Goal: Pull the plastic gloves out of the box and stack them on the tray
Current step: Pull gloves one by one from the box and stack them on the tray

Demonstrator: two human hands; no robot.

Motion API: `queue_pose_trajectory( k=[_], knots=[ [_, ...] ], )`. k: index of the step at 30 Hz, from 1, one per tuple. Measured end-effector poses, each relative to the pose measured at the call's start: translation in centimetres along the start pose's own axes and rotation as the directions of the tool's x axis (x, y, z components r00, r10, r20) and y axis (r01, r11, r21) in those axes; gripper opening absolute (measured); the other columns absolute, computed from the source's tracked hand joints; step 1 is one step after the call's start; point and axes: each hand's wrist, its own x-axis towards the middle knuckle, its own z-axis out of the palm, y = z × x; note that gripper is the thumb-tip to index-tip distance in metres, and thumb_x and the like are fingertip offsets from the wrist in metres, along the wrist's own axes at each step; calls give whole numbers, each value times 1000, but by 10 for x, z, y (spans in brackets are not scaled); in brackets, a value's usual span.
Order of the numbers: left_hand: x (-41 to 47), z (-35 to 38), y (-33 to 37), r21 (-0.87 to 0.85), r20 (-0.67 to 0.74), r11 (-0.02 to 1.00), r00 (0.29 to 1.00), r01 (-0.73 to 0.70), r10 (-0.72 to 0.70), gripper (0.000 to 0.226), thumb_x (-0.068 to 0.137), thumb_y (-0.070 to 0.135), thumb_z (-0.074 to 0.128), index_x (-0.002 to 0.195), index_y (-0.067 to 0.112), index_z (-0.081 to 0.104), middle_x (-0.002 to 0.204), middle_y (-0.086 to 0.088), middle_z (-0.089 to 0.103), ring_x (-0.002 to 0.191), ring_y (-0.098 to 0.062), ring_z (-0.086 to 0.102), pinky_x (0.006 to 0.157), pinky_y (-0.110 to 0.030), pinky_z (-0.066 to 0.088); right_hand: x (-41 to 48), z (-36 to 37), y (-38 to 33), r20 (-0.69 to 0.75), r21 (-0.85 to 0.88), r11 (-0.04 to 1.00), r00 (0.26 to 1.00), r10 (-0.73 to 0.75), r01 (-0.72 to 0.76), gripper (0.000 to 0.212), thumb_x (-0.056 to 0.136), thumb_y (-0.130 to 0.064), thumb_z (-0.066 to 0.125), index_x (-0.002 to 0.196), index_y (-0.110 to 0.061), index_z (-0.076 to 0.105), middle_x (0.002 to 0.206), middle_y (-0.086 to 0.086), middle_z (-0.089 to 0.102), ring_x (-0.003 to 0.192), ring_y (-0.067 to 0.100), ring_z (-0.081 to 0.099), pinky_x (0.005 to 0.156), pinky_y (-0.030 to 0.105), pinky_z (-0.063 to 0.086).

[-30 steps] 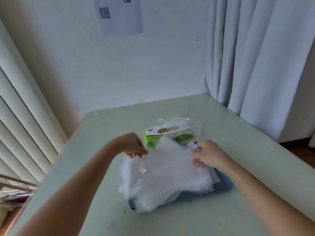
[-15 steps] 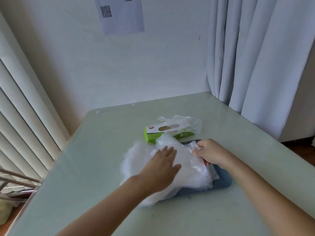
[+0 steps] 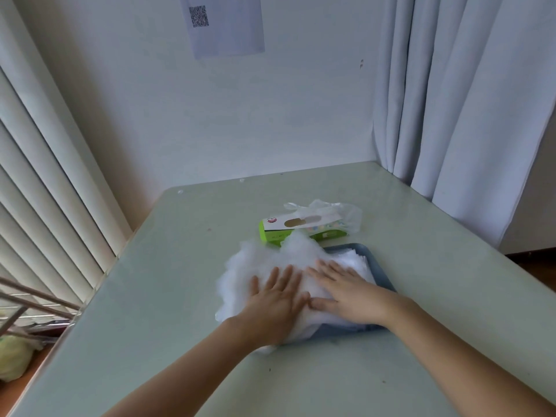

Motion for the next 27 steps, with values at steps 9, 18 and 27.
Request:
queue_pose_trajectory(
  k=[9,18,27],
  knots=[
    [-18,-13,-15,65,-101,893,893,445,-438,72,100,50,8,150,-1,-5,159,-18,-5,147,-29,-10,116,-41,-14,-5,2,-8,19,-53,975,976,216,-215,91,84,-78,23,149,-31,-19,155,5,-30,144,27,-22,116,52,-10],
    [-2,-17,23,52,-91,982,979,-181,185,62,101,28,32,153,9,3,161,-7,3,148,-19,1,117,-29,-3,-5,2,-9,45,-86,969,971,236,-231,95,82,-79,27,149,-30,-20,155,5,-29,144,28,-22,116,55,-8],
    [13,-1,-13,-77,-103,997,995,-17,9,66,98,57,18,152,31,-8,159,8,-16,145,-13,-18,116,-44,-14,-6,-6,1,4,-32,986,986,165,-165,111,67,-89,23,154,-24,2,161,7,-5,148,29,-2,118,47,5]
  ],
)
